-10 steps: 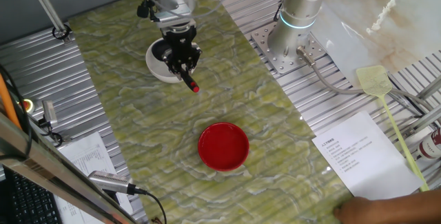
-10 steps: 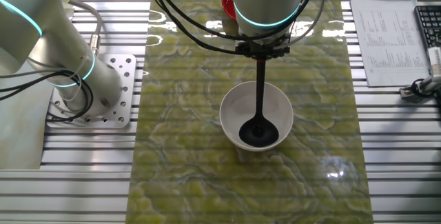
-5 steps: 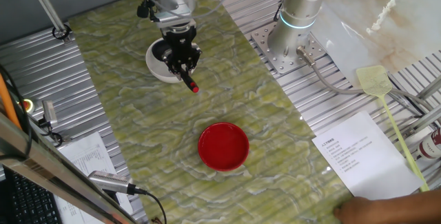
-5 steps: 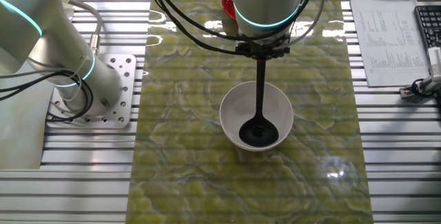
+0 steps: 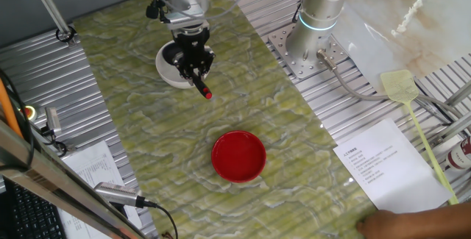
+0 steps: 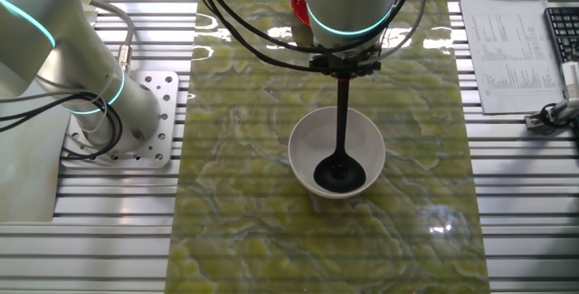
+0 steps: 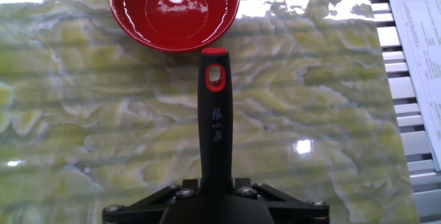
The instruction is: Scoop water with a large spoon from one bowl to another
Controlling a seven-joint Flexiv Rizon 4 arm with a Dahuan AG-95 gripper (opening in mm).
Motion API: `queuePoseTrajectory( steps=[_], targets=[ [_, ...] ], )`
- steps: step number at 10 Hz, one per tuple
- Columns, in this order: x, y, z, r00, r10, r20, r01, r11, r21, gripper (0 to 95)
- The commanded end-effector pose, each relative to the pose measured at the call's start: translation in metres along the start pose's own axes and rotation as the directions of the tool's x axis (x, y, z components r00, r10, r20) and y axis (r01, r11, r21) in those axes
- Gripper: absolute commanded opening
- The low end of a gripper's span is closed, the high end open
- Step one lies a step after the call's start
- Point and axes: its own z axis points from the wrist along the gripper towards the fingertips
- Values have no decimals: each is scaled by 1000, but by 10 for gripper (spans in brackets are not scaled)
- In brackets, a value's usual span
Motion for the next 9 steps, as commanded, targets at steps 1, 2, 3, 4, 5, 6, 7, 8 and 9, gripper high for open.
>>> queuePoseTrajectory(
  steps=[1,2,3,4,5,6,7,8,9],
  targets=[
    [1,-1,-2,1000,-2,3,2,1000,-2,0],
    [2,-1,-2,1000,-3,3,4,1000,-2,0],
    [2,-1,-2,1000,-3,1,3,1000,-2,0],
    [2,-1,-2,1000,0,6,0,1000,-2,0],
    [1,-1,-2,1000,1,8,-1,1000,-2,0],
    [1,-1,-2,1000,0,12,0,1000,-2,0],
    [1,-1,-2,1000,-3,19,3,1000,-3,190],
    [1,-1,-2,999,-6,31,6,1000,-3,190],
    [1,-1,-2,999,-7,38,7,1000,-4,190]
  ],
)
